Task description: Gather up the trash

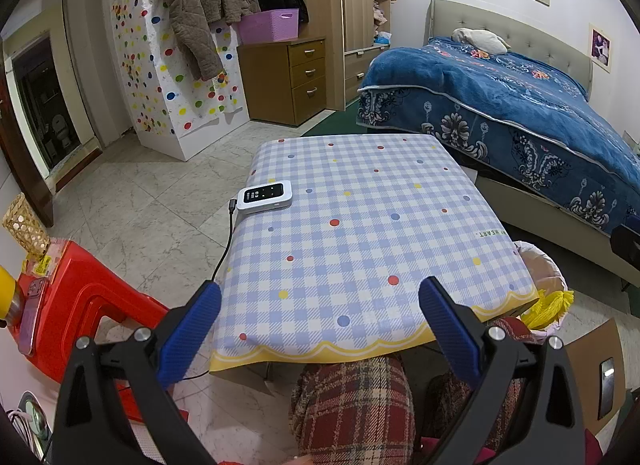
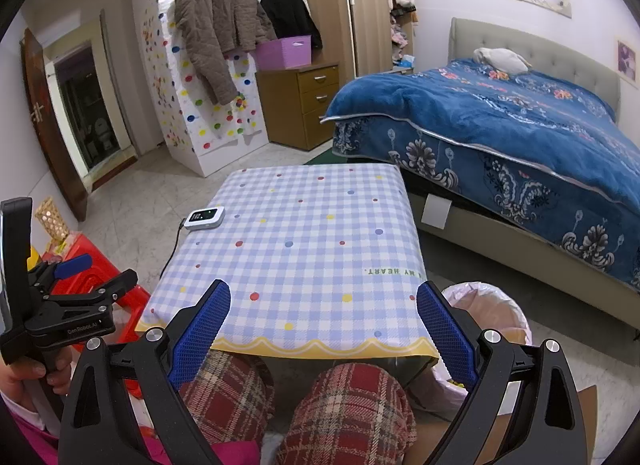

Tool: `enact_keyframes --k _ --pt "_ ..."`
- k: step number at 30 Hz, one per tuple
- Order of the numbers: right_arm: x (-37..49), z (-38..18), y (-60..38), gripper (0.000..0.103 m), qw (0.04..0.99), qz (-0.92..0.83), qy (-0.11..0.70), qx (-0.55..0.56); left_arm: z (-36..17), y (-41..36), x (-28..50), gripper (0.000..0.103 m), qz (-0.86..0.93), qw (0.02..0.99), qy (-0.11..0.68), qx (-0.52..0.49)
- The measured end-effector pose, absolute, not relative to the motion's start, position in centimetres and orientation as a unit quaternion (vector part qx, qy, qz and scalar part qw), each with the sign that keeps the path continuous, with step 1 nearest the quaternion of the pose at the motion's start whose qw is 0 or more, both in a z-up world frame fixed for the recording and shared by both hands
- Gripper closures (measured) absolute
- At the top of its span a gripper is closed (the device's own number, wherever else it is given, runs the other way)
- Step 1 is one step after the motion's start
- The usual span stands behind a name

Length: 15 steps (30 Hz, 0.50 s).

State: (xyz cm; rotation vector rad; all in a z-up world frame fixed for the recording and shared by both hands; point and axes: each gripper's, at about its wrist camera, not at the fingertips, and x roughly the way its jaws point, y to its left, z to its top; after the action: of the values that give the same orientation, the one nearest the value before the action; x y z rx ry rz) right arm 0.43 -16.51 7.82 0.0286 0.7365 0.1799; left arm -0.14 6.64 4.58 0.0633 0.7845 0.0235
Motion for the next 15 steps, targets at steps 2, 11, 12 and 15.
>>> enact_keyframes --k 2,11,12,15 --pt "0.43 7.78 -16.52 0.01 0.929 0.088 0.36 0.014 4.58 6.64 -0.14 0.007 0.012 0.923 0.382 0.031" --pt "0.51 7.65 -16.97 0.01 0.928 0.086 0.362 0.017 4.57 6.67 -0.11 0.007 0.01 0.923 0.383 0.031" --pt "0.63 7.55 -16.97 0.01 0.928 0.085 0.363 0.018 4.54 6.65 -0.1 0.007 0.009 0.923 0.382 0.031" --pt "0.64 7.5 -17.05 0.01 0.928 0.087 0.362 0.02 4.35 6.75 -0.16 0.007 0.007 0.923 0.383 0.035"
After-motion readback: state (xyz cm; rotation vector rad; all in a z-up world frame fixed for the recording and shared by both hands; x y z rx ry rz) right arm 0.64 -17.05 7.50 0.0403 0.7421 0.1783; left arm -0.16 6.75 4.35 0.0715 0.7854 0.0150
